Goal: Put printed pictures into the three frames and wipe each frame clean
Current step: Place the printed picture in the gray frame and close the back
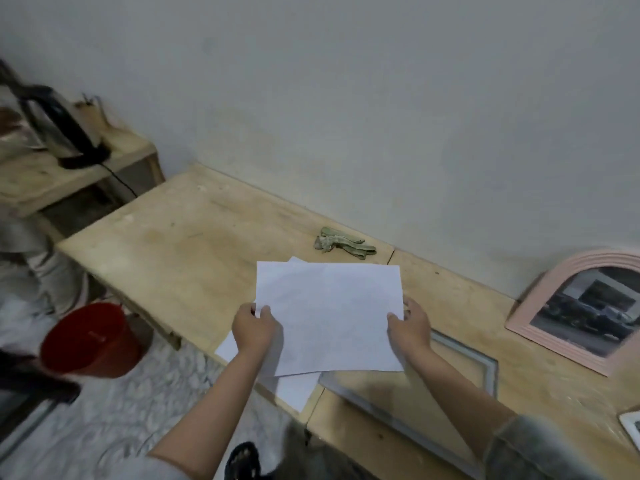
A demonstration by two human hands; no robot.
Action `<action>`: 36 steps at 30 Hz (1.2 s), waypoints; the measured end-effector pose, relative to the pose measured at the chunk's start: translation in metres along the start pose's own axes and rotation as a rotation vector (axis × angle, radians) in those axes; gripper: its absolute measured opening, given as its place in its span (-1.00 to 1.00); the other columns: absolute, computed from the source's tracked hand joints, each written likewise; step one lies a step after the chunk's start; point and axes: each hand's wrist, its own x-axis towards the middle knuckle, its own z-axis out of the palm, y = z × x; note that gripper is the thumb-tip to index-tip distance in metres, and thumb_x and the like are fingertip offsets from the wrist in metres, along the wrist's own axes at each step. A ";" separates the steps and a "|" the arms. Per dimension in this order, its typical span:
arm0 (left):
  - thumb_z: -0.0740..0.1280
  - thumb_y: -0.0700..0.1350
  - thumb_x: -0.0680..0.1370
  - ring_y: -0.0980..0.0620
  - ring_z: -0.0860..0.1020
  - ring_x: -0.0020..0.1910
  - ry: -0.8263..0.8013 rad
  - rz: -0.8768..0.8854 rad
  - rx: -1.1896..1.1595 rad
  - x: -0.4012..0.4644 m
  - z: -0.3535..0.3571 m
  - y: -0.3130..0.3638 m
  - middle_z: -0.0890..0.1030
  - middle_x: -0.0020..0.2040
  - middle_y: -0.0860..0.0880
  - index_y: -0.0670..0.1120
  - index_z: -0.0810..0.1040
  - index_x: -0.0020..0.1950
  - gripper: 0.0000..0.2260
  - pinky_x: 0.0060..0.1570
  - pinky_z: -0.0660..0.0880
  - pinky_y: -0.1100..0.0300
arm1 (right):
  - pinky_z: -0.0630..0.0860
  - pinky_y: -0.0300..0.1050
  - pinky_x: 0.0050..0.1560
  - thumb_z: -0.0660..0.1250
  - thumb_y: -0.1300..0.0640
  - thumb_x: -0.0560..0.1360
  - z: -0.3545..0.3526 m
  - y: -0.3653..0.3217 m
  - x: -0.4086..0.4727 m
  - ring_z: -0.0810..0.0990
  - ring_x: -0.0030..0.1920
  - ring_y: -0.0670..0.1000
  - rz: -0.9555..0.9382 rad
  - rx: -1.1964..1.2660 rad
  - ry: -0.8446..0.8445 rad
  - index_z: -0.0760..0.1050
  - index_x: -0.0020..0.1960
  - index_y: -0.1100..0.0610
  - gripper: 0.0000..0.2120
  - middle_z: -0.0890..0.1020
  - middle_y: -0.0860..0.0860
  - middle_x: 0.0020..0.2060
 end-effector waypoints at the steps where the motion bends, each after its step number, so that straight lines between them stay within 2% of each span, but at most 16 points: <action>1: 0.26 -0.16 0.58 -0.20 0.49 -0.09 0.033 -0.011 -0.008 0.011 -0.012 -0.003 0.53 -0.11 -0.21 -0.30 0.48 -0.03 -0.82 -0.14 0.36 0.07 | 0.44 -0.15 -0.11 0.23 0.28 0.51 0.018 -0.012 0.002 0.55 -0.05 0.02 -0.020 -0.013 -0.020 0.46 0.24 0.12 -0.69 0.58 0.01 0.04; 4: 0.23 -0.17 0.59 -0.12 0.45 -0.18 0.117 -0.069 -0.040 0.053 -0.051 -0.014 0.46 -0.24 -0.08 -0.21 0.42 -0.15 -0.84 -0.20 0.31 0.13 | 0.42 -0.18 -0.16 0.22 0.26 0.51 0.084 -0.049 0.010 0.56 -0.08 0.03 -0.091 -0.054 -0.093 0.46 0.23 0.09 -0.69 0.59 0.02 0.02; 7: 0.21 -0.18 0.60 -0.10 0.40 -0.21 0.170 -0.130 -0.038 0.100 -0.088 -0.023 0.41 -0.29 -0.06 -0.17 0.34 -0.23 -0.79 -0.25 0.26 0.14 | 0.43 -0.19 -0.15 0.22 0.29 0.50 0.154 -0.088 0.018 0.56 -0.08 0.02 -0.137 -0.052 -0.157 0.49 0.21 0.09 -0.69 0.60 0.00 -0.01; 10: 0.23 -0.16 0.58 -0.15 0.51 -0.10 0.165 -0.199 -0.038 0.151 -0.122 -0.033 0.54 -0.09 -0.16 -0.27 0.46 -0.01 -0.84 -0.18 0.34 0.15 | 0.47 -0.17 -0.10 0.22 0.30 0.47 0.227 -0.122 0.026 0.59 -0.03 0.04 -0.137 -0.047 -0.206 0.51 0.23 0.07 -0.64 0.62 0.00 0.04; 12: 0.26 -0.15 0.54 -0.18 0.56 -0.02 0.115 -0.217 -0.035 0.179 -0.135 -0.040 0.58 0.03 -0.18 -0.30 0.48 0.11 -0.76 -0.16 0.41 0.15 | 0.48 -0.16 -0.06 0.20 0.29 0.47 0.265 -0.141 0.031 0.59 0.04 0.07 -0.143 -0.074 -0.246 0.50 0.25 0.08 -0.62 0.61 0.01 0.09; 15: 0.28 -0.09 0.46 -0.20 0.57 0.04 0.054 -0.271 0.021 0.222 -0.148 -0.055 0.58 0.12 -0.24 -0.32 0.44 0.17 -0.61 -0.04 0.55 0.05 | 0.40 -0.11 0.18 0.20 0.27 0.51 0.321 -0.170 0.042 0.47 0.25 0.12 -0.153 -0.192 -0.276 0.38 0.38 0.16 -0.56 0.51 0.07 0.27; 16: 0.28 -0.05 0.44 -0.21 0.55 0.12 0.042 -0.283 0.061 0.234 -0.151 -0.058 0.54 0.19 -0.27 -0.34 0.39 0.24 -0.52 0.04 0.55 -0.01 | 0.36 -0.10 0.24 0.20 0.26 0.51 0.338 -0.178 0.046 0.44 0.30 0.13 -0.161 -0.232 -0.283 0.34 0.41 0.17 -0.54 0.47 0.10 0.31; 18: 0.27 -0.04 0.49 -0.23 0.35 0.36 -0.022 -0.286 0.131 0.242 -0.156 -0.056 0.31 0.41 -0.29 -0.35 0.12 0.45 -0.34 0.28 0.41 -0.03 | 0.33 -0.08 0.28 0.20 0.25 0.52 0.362 -0.186 0.057 0.41 0.32 0.14 -0.189 -0.305 -0.296 0.31 0.43 0.18 -0.52 0.45 0.13 0.34; 20: 0.26 -0.08 0.55 -0.25 0.12 0.48 -0.119 -0.208 0.196 0.239 -0.159 -0.048 0.07 0.50 -0.31 -0.38 -0.12 0.49 -0.26 0.42 0.22 -0.03 | 0.33 -0.05 0.28 0.20 0.24 0.52 0.378 -0.191 0.068 0.41 0.32 0.16 -0.209 -0.372 -0.304 0.29 0.43 0.19 -0.52 0.44 0.14 0.34; 22: 0.25 -0.06 0.56 -0.30 -0.01 0.50 -0.180 -0.120 0.342 0.244 -0.160 -0.052 -0.09 0.50 -0.36 -0.41 -0.17 0.48 -0.24 0.47 0.06 -0.01 | 0.34 -0.02 0.26 0.21 0.21 0.53 0.400 -0.195 0.079 0.41 0.31 0.18 -0.230 -0.453 -0.306 0.27 0.43 0.18 -0.53 0.44 0.15 0.33; 24: 0.29 0.03 0.53 -0.31 -0.06 0.51 -0.185 -0.066 0.475 0.249 -0.157 -0.061 -0.20 0.50 -0.36 -0.36 -0.16 0.50 -0.16 0.48 0.03 0.05 | 0.35 0.05 0.25 0.24 0.13 0.53 0.415 -0.195 0.089 0.39 0.32 0.20 -0.286 -0.599 -0.318 0.23 0.45 0.16 -0.49 0.41 0.16 0.33; 26: 0.30 0.13 0.50 -0.33 -0.16 0.51 -0.257 -0.070 0.571 0.251 -0.154 -0.070 -0.32 0.48 -0.36 -0.31 -0.25 0.51 -0.07 0.48 0.01 -0.04 | 0.36 0.13 0.23 0.28 -0.01 0.49 0.428 -0.192 0.097 0.37 0.29 0.23 -0.336 -0.778 -0.353 0.17 0.45 0.14 -0.40 0.38 0.19 0.30; 29: 0.25 0.20 0.50 -0.36 -0.41 0.43 -0.370 -0.071 0.640 0.247 -0.147 -0.084 -0.47 0.41 -0.38 -0.25 -0.51 0.38 0.01 0.46 -0.12 -0.23 | 0.29 0.23 0.27 0.33 -0.19 0.42 0.438 -0.183 0.103 0.32 0.32 0.24 -0.362 -0.941 -0.433 0.05 0.48 0.11 -0.20 0.32 0.17 0.34; 32: 0.23 0.23 0.50 -0.35 -0.43 0.42 -0.337 -0.079 0.688 0.243 -0.144 -0.088 -0.49 0.41 -0.36 -0.24 -0.43 0.47 -0.01 0.44 -0.13 -0.22 | 0.07 0.33 0.36 0.33 -0.32 0.36 0.442 -0.176 0.107 0.09 0.48 0.18 -0.334 -1.041 -0.501 -0.08 0.52 0.07 -0.03 0.06 0.14 0.50; 34: 0.23 0.25 0.49 -0.32 -0.43 0.43 -0.312 -0.074 0.696 0.242 -0.143 -0.086 -0.49 0.41 -0.34 -0.23 -0.37 0.49 -0.02 0.44 -0.13 -0.22 | -0.05 0.36 0.38 0.32 -0.34 0.36 0.445 -0.172 0.108 -0.09 0.52 0.13 -0.324 -1.084 -0.539 -0.12 0.53 0.06 -0.01 -0.13 0.13 0.53; 36: 0.23 0.28 0.48 -0.31 -0.42 0.44 -0.300 -0.084 0.697 0.242 -0.141 -0.088 -0.47 0.43 -0.33 -0.22 -0.37 0.50 0.00 0.44 -0.13 -0.22 | -0.10 0.38 0.37 0.30 -0.34 0.38 0.446 -0.170 0.108 -0.16 0.52 0.11 -0.329 -1.089 -0.542 -0.13 0.53 0.06 -0.03 -0.19 0.13 0.52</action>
